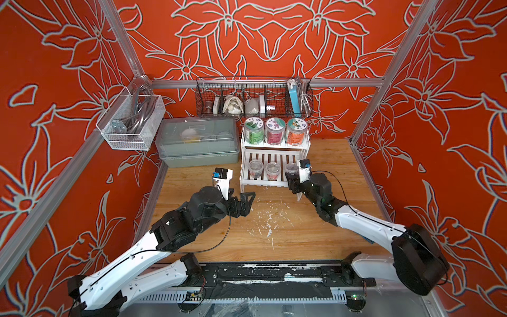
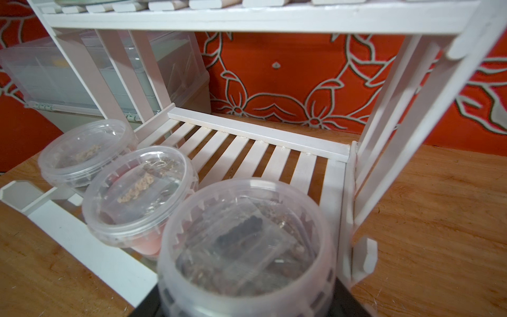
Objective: Place the seed container on the shelf
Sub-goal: Place the seed jar on the shelf.
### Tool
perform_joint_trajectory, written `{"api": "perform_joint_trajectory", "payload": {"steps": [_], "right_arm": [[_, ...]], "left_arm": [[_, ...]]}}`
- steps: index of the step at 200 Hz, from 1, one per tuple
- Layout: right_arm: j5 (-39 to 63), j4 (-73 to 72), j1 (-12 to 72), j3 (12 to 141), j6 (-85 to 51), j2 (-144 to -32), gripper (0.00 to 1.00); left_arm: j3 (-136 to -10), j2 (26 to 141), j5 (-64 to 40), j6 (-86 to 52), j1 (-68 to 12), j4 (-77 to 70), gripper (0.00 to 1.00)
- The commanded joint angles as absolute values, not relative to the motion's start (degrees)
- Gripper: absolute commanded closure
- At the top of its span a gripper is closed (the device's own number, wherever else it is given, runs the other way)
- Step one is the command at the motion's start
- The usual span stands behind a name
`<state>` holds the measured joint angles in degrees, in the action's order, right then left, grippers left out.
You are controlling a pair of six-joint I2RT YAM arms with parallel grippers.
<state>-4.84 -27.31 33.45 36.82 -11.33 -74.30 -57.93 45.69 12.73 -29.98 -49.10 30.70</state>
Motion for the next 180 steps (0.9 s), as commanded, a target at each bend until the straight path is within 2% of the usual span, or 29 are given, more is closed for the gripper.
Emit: {"api": "perform_joint_trajectory", "payload": {"steps": [1, 145, 180], "right_arm": [[-4.1, -28.1, 33.7, 38.4, -12.5, -75.8, 0.39], [-5.5, -29.9, 34.4, 37.6, -12.0, -79.2, 0.38], [-6.7, -29.1, 34.4, 37.4, -11.8, -77.7, 0.33]], "left_arm": [[-57.1, 44.8, 12.5, -29.2, -48.7, 29.5, 0.06], [-56.2, 44.4, 12.0, -29.4, -48.7, 28.5, 0.06], [-56.0, 43.6, 12.2, -29.3, -48.7, 28.7, 0.06]]}}
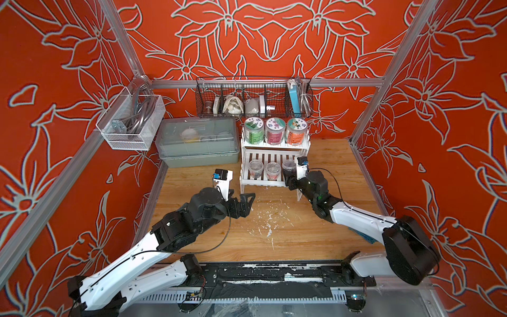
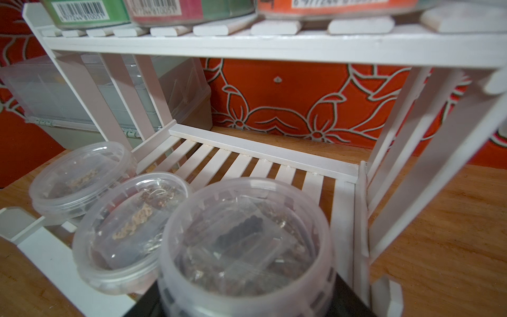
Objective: Place the seed container on the shelf
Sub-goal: Place the seed jar on the shelf.
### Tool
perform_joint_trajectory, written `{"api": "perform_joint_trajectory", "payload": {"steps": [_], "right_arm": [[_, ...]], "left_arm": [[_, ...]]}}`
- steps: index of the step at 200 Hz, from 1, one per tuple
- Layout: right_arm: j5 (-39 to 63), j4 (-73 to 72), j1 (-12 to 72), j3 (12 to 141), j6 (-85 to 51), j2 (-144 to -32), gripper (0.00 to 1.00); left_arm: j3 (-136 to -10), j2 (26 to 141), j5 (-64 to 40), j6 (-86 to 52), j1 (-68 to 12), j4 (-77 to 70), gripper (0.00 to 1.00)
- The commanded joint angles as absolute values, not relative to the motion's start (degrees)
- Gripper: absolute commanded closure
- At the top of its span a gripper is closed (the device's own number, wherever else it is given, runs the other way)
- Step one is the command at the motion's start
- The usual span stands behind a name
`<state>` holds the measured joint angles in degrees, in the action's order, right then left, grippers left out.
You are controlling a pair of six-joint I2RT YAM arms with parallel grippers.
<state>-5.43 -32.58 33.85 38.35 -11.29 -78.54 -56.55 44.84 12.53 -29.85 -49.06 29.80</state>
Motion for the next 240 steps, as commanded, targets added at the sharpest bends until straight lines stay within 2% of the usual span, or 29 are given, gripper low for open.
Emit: {"api": "perform_joint_trajectory", "payload": {"steps": [1, 47, 155, 240], "right_arm": [[-6.7, -29.1, 34.4, 37.3, -11.8, -77.7, 0.33], [-7.3, -28.3, 34.4, 37.2, -11.6, -76.7, 0.22], [-7.6, -26.8, 34.4, 37.6, -11.5, -75.9, 0.26], [-6.9, -19.4, 34.3, 39.4, -10.0, -69.2, 0.26]], "left_arm": [[-56.0, 43.6, 12.2, -29.3, -48.7, 28.7, 0.06], [-55.9, 43.3, 12.3, -29.3, -48.7, 28.5, 0.06], [-55.8, 43.2, 12.0, -29.4, -48.7, 28.5, 0.06], [-56.5, 43.6, 13.2, -28.6, -48.7, 29.7, 0.06]]}}
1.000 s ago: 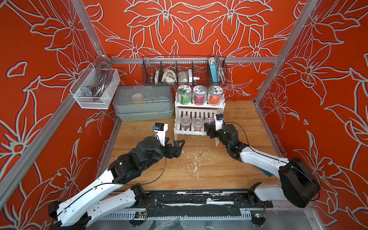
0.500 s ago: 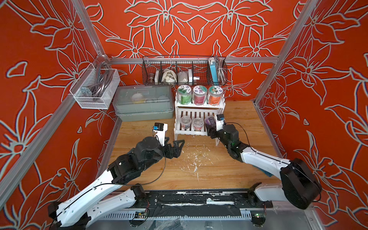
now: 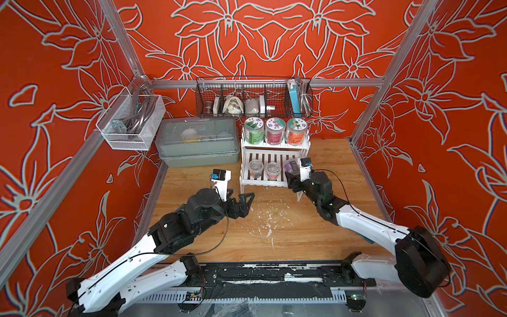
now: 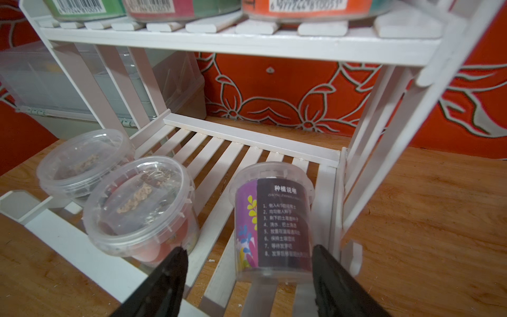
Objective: Place the seed container on the shelf
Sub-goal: Place the seed jar on the shelf.
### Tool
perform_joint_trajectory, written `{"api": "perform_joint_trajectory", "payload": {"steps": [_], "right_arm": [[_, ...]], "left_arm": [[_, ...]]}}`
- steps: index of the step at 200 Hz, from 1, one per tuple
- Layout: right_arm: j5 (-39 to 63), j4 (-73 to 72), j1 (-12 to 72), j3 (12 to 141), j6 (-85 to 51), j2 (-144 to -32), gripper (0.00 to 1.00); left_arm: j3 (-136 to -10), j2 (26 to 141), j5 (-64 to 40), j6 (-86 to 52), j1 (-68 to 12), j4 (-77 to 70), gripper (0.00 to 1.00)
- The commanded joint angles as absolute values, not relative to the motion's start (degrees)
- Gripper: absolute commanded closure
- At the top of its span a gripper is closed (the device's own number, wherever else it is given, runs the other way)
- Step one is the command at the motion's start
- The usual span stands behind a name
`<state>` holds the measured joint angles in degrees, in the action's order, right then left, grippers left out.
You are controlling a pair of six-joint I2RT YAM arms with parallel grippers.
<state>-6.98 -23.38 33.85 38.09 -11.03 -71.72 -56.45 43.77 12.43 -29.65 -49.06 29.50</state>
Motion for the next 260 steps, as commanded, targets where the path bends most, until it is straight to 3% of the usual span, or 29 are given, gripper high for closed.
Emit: {"api": "perform_joint_trajectory", "payload": {"steps": [1, 86, 260], "right_arm": [[-6.8, -19.2, 34.3, 39.5, -10.0, -69.0, 0.26], [-1.0, -0.1, 34.0, 49.8, -10.9, -69.2, 0.25], [-6.7, 7.1, 31.9, 57.4, -11.2, -76.5, 0.23]], "left_arm": [[-56.5, 43.6, 13.2, -28.6, -48.7, 29.7, 0.06], [-56.8, 43.2, 12.9, -28.2, -48.5, 30.1, 0.06], [-56.3, 41.3, 13.4, -27.7, -48.3, 31.2, 0.05]]}}
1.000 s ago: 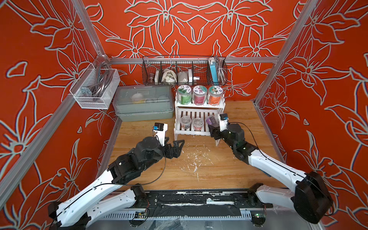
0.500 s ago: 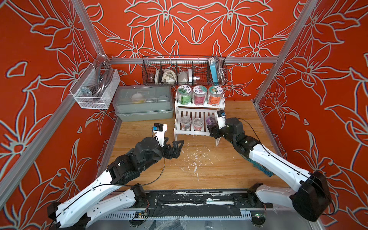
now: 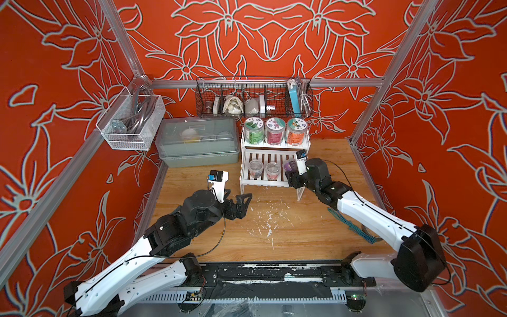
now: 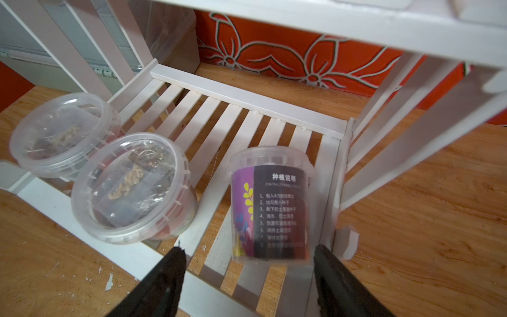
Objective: Place the seed container on the shelf
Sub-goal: Place the seed jar on the shelf.
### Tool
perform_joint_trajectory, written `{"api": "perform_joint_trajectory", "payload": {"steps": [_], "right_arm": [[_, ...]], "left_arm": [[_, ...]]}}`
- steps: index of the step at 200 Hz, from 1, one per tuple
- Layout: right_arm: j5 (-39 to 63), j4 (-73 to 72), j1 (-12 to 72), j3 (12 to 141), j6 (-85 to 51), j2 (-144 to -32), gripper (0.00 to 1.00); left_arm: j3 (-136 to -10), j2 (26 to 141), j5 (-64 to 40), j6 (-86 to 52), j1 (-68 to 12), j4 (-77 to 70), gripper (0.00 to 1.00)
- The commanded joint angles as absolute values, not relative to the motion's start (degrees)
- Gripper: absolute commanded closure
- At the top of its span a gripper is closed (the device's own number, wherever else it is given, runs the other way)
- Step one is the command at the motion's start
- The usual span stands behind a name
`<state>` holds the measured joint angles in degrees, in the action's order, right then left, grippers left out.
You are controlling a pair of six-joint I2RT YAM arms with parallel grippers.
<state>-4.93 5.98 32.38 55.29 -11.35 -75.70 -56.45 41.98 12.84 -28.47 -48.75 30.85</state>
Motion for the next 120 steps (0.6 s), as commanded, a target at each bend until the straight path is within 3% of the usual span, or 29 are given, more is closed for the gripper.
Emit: {"api": "perform_joint_trajectory", "payload": {"steps": [1, 120], "right_arm": [[-6.8, 7.1, 31.8, 57.4, -11.2, -76.6, 0.23], [-3.0, 5.6, 29.6, 60.1, -11.4, -82.6, 0.22]], "left_arm": [[-56.3, 41.3, 13.4, -27.7, -48.3, 31.2, 0.05], [-55.8, 41.0, 13.7, -27.9, -48.3, 31.2, 0.05]]}}
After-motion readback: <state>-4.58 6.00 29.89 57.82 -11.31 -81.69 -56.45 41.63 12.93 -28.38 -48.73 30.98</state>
